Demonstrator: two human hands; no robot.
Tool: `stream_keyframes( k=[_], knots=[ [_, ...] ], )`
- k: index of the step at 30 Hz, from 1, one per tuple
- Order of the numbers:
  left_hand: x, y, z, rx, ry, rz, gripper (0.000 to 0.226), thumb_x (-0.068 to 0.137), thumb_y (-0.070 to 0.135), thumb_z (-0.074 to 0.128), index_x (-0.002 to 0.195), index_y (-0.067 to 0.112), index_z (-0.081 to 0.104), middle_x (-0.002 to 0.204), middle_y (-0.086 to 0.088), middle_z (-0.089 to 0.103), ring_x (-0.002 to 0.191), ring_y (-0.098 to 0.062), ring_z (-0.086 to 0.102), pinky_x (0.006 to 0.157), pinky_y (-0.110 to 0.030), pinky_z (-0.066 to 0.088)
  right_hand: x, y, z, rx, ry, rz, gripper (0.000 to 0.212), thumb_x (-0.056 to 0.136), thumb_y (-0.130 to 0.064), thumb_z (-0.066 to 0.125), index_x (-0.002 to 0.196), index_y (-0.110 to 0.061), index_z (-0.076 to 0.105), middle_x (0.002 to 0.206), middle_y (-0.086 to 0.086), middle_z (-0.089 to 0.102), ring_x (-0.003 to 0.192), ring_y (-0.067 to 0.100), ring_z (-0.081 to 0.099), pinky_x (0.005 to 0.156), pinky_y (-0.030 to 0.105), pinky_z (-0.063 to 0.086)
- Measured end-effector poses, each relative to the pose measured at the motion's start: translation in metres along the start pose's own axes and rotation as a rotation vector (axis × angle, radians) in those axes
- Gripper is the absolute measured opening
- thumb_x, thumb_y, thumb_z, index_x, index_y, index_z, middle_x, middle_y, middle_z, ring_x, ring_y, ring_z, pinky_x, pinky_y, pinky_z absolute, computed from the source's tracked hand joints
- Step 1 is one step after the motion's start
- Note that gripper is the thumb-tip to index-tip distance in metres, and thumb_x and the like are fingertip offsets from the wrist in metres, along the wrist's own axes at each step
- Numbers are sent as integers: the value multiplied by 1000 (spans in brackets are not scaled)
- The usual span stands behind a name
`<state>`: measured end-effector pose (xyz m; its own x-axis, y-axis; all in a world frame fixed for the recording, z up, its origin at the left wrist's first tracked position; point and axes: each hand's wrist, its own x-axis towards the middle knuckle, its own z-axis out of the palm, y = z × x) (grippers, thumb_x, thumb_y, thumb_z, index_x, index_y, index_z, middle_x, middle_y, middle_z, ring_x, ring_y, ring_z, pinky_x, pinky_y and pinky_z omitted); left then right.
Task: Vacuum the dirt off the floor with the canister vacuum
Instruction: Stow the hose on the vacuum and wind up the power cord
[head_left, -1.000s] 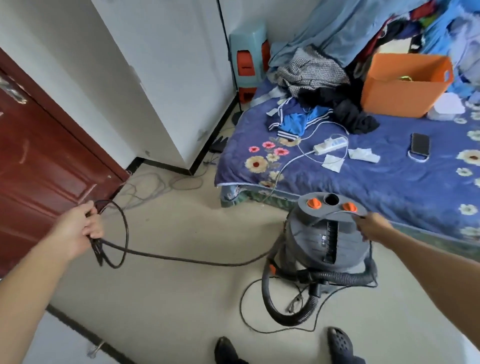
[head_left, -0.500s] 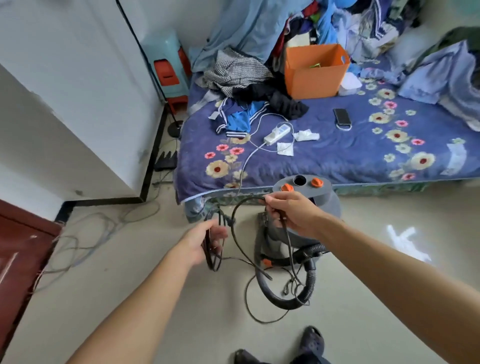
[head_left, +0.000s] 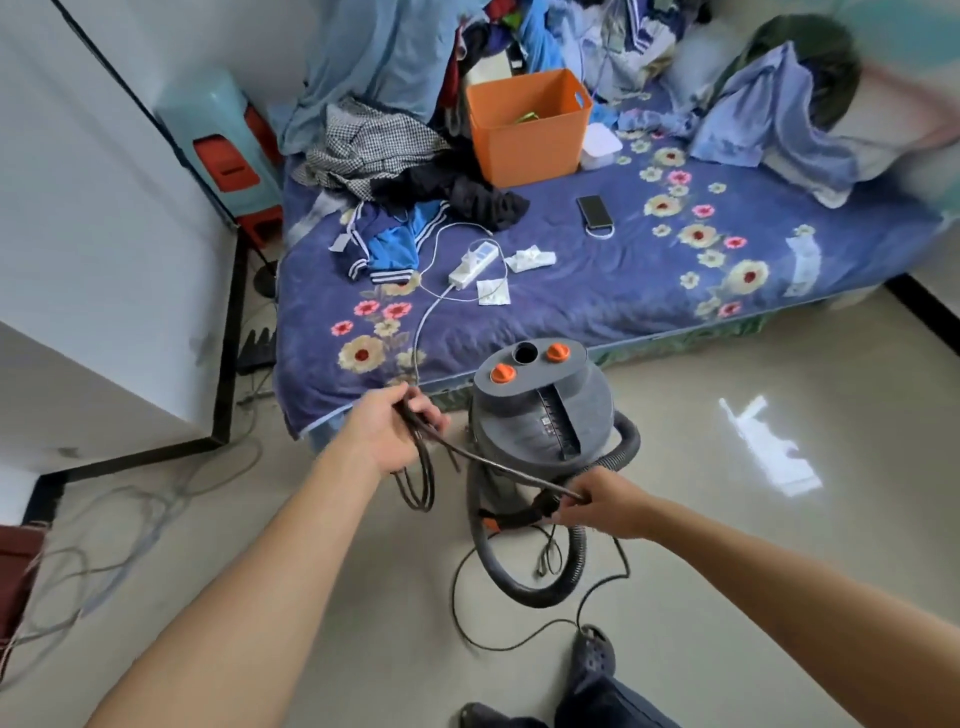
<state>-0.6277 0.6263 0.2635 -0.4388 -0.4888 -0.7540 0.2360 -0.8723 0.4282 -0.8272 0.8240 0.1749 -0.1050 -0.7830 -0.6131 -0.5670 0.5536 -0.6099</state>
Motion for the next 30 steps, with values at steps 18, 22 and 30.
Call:
stream_keyframes(
  k=[18,22,30],
  knots=[
    [22,126,-17,650,157,213,36,99,28,45,65,20,34,33,9,23,24,-5,19,33,-15,19,20,82,-107,735,415,485,35,105,-34,48,77,-12,48,57,2,37,44,16,36,48,26,40],
    [70,105,-13,756,81,219,26,99,20,48,73,20,46,40,7,41,27,-5,23,35,-13,25,36,-15,-103,1265,165,241,28,104,-33,44,82,-17,51,54,-6,27,39,6,22,35,17,20],
    [109,62,-7,881,-258,47,10,98,11,49,88,12,51,94,-13,74,54,-13,55,48,-22,37,74,-170,-125,2228,479,-73,63,107,-26,29,44,-16,32,38,-4,20,26,11,18,26,18,10]
  ],
)
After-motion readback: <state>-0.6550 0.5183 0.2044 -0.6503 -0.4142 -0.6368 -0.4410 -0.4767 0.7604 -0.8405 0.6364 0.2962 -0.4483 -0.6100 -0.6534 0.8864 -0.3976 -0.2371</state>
